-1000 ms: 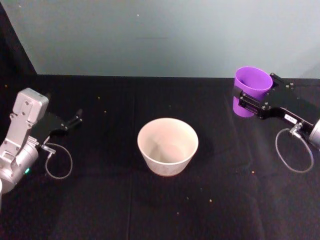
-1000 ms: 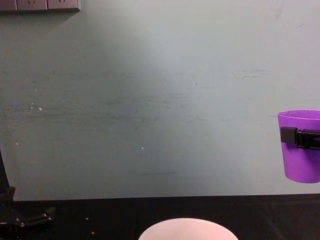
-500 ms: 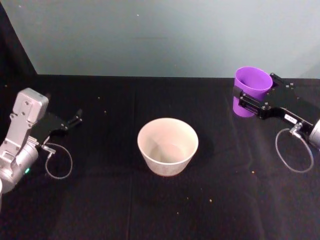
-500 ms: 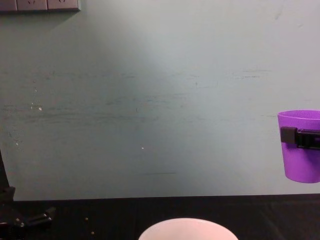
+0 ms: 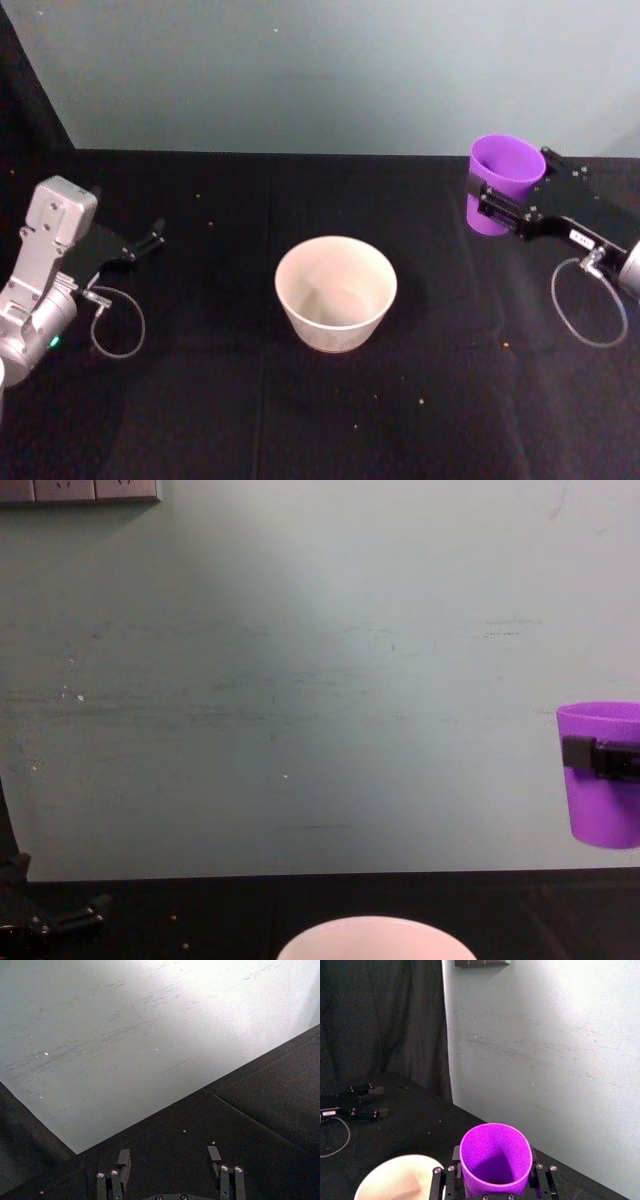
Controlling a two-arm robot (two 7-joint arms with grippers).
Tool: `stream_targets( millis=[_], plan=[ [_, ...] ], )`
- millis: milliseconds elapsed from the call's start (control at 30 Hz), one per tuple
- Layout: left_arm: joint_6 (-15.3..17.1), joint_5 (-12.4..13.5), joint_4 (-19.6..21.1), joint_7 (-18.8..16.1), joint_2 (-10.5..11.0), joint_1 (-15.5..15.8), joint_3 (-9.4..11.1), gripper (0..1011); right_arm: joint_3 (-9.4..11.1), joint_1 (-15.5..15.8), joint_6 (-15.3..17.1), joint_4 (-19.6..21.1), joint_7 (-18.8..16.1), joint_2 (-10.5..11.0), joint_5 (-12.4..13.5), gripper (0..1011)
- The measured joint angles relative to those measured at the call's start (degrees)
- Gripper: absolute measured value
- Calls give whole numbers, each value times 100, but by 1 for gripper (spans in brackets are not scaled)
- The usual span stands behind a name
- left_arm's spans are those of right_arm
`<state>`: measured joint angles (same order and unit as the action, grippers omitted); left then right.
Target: Pick up the cup and pour the mung beans from the cup into the bowl.
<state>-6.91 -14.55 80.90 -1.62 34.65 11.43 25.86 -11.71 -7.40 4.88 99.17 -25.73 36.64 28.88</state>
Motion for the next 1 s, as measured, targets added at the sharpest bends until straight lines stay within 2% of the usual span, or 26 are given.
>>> stream_targets(
  millis=[300,567,667,800,900,933,967,1000],
  plan=[
    [0,0,0,0,0,0,0,1000,-89,56,-160,-213,-66,-9,-32,724],
    [0,0,0,0,0,0,0,1000,-384,-92,-386,-590,-134,-170,-327,724],
    [0,0,0,0,0,0,0,1000,-534,-181,-451,-720,-122,-237,-564,724],
    [0,0,0,0,0,0,0,1000,-729,-305,-525,-797,13,-309,-1042,724],
    [0,0,0,0,0,0,0,1000,-896,-380,-542,-778,178,-327,-1519,724],
    [0,0,0,0,0,0,0,1000,-985,-414,-540,-728,275,-318,-1793,724],
    [0,0,0,0,0,0,0,1000,-1037,-431,-536,-692,333,-307,-1942,724],
    [0,0,0,0,0,0,0,1000,-1141,-470,-502,-618,443,-277,-2276,724]
  ],
)
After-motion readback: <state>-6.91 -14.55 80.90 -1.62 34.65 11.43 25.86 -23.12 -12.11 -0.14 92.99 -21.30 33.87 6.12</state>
